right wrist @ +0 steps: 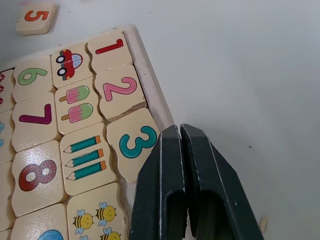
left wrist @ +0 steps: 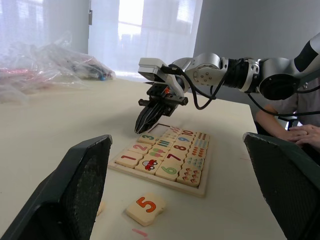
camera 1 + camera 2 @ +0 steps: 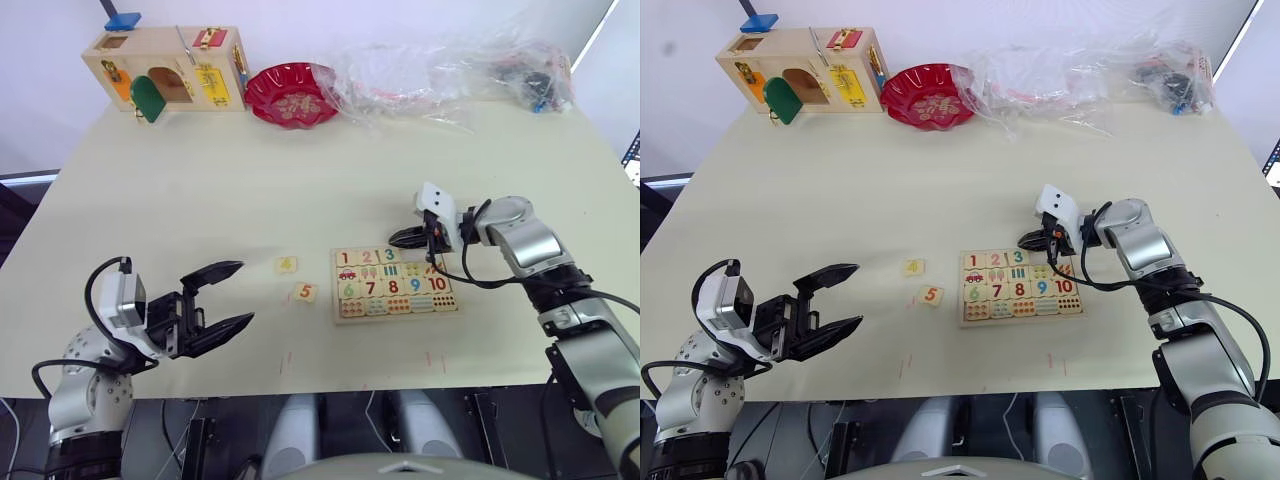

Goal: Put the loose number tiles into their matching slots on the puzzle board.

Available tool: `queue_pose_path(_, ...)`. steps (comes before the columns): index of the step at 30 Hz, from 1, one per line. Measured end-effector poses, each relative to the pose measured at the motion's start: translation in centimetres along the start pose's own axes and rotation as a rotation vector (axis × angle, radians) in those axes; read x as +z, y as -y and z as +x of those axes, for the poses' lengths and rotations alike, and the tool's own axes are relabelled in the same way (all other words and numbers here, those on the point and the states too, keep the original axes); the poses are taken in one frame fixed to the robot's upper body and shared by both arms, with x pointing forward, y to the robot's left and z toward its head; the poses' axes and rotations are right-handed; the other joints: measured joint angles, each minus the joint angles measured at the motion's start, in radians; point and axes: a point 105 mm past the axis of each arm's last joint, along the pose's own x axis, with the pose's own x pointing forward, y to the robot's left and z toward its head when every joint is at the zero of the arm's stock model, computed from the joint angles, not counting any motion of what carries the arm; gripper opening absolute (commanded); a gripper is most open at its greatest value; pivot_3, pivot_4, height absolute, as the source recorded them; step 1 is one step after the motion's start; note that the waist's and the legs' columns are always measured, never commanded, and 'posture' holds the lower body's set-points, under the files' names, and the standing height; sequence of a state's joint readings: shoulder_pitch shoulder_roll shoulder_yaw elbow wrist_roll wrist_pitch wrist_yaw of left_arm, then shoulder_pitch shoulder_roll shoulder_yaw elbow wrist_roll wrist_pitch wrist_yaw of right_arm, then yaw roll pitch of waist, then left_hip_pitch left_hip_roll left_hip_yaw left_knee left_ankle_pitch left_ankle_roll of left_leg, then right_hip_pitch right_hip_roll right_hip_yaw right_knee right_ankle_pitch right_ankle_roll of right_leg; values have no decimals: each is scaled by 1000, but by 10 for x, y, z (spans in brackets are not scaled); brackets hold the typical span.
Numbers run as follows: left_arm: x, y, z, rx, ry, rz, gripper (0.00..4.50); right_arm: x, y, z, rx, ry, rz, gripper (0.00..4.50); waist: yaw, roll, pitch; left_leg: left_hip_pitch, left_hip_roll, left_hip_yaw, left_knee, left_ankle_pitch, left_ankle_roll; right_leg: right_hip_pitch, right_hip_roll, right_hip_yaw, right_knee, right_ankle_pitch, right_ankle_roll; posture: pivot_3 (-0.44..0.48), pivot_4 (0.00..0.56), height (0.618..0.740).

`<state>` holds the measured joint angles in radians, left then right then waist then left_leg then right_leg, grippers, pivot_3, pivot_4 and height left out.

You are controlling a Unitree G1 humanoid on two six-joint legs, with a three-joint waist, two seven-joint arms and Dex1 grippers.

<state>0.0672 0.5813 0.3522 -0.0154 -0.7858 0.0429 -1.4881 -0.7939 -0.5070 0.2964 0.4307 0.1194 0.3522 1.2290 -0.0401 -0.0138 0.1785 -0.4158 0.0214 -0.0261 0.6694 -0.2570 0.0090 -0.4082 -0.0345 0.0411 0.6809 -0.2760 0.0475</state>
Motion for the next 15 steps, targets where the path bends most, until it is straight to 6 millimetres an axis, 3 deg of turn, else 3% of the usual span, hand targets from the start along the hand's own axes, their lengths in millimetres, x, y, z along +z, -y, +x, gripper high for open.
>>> queue_pose_path(15, -1, 1, -1, 5, -2, -5, 4500, 0, -3, 1, 17, -17, -9, 74, 0, 0, 0, 0, 0, 0, 0, 0, 0, 0, 0, 0, 0, 0, 0, 0, 150, 740)
